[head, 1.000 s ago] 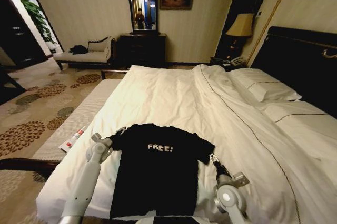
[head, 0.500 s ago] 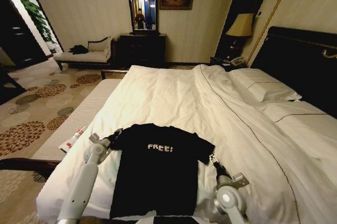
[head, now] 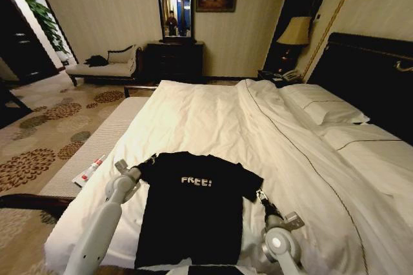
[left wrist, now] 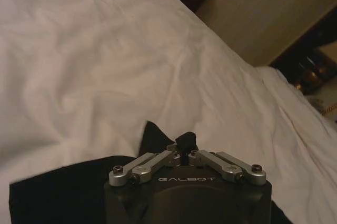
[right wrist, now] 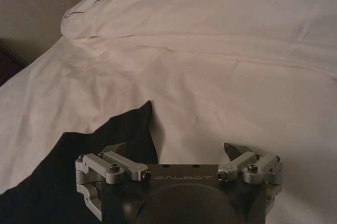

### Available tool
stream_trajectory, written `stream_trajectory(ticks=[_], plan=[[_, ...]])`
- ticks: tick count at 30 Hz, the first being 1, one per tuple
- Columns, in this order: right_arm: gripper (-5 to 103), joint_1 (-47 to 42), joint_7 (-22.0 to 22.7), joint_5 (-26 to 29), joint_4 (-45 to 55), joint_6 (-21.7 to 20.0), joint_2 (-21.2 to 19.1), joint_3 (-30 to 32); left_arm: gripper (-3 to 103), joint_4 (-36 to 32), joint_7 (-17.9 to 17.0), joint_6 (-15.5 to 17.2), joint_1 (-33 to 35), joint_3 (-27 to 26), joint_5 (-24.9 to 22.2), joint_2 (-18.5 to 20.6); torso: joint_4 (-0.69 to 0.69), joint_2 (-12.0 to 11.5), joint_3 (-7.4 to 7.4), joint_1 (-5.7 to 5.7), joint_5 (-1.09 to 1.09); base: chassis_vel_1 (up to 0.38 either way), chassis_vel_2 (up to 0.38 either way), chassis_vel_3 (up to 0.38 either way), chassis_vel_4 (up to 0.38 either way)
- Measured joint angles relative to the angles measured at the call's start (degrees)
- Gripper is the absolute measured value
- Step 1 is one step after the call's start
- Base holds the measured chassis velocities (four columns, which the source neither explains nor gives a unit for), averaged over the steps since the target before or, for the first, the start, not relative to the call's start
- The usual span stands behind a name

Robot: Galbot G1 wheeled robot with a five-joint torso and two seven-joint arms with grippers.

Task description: Fold the clothes on the bed.

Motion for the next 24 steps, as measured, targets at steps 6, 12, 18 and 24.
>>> stream_trajectory(ticks=[6, 12, 18, 24], plan=[[100, 0.21, -0.01, -0.02, -0.22, 0.0, 0.1, -0.14, 5, 1.29, -0.93, 1.23, -1.0, 5.14, 3.4, -1.1, 0.0, 0.0, 0.0, 0.0, 0.0, 0.0, 0.0, 0.0, 0.0], [100, 0.25, -0.01, 0.03, -0.51, -0.01, 0.07, 0.03, 26, -0.7, -1.16, 3.27, -0.38, 8.73, 3.25, -0.91, -0.01, 0.0, 0.0, 0.0, -0.01, 0.0, 0.0, 0.0, 0.0], [100, 0.45, -0.01, 0.01, -0.77, -0.04, 0.31, -0.21, 47, -5.38, -0.36, 5.43, 1.19, 6.48, 0.93, -0.49, 0.0, 0.0, 0.0, 0.0, 0.0, 0.0, 0.0, 0.0, 0.0], [100, 1.03, 0.05, -0.02, -1.12, -0.17, 0.51, -0.68, 70, -7.74, 1.02, 4.7, 2.84, 0.26, -5.09, -0.25, 0.01, 0.0, 0.0, 0.0, -0.01, 0.0, 0.0, 0.0, 0.0]])
